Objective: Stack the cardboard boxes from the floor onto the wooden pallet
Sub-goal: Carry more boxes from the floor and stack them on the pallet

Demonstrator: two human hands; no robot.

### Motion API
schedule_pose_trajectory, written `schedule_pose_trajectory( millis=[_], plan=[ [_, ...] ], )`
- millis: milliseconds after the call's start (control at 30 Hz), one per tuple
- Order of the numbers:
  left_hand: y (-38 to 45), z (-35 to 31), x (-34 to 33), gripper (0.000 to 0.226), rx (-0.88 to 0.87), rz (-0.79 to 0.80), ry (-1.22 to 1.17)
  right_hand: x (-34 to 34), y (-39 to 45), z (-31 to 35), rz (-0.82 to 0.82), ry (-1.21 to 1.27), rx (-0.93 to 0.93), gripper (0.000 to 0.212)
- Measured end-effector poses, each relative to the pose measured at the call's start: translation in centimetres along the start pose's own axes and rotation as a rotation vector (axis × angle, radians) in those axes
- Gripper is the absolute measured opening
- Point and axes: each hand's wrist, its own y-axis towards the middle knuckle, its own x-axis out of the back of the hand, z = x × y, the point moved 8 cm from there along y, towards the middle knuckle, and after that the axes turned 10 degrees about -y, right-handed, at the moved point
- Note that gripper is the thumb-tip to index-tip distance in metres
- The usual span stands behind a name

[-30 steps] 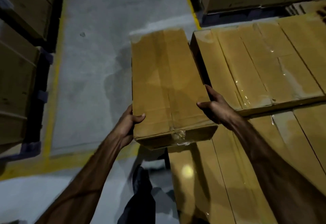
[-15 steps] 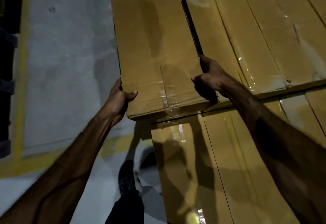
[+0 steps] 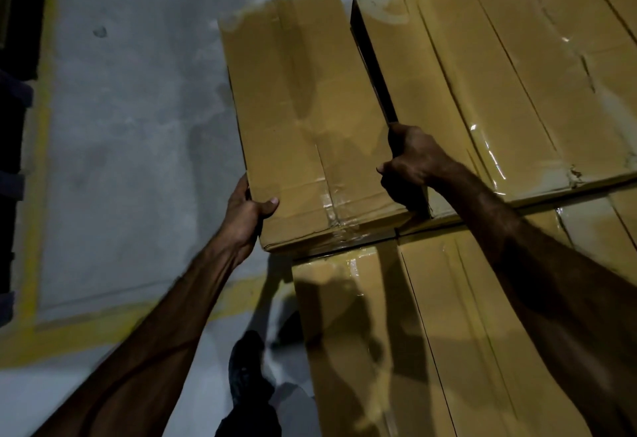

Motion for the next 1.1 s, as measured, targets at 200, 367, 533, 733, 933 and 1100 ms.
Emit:
schedule_pose_trajectory(
  millis=[200, 367, 533, 733, 933, 1100],
  plan=[
    [0.6, 0.8, 0.2, 0.069, -0.013, -0.019, 0.027, -0.2, 0.4, 0.3, -0.058, -0.169, 0.044, 0.069],
    [0.7, 1.2, 0.2, 0.071, -0.027, -0.022, 0.043, -0.5, 0.7, -0.2, -0.083, -0.178, 0.035, 0.074],
    [0.8, 1.3, 0.2, 0.072, -0.028, -0.014, 0.039, -0.4, 0.9, -0.2, -0.096, -0.167, 0.042, 0.074],
    [0.3, 1.4, -0.2, 0.072, -0.032, 0.003, 0.049, -0.5, 0.8, -0.6, -0.099, -0.186, 0.036, 0.052],
    [0.0, 2.0, -0.2, 0.074, -0.039, 0.001, 0.054, -0.7, 0.4, -1.4, -0.109, -0.192, 0.054, 0.047],
    [0.0, 2.1, -0.3, 0.074, -0.043, 0.001, 0.06, -0.8, 0.3, -1.7, -0.101, -0.166, 0.039, 0.046]
  ],
)
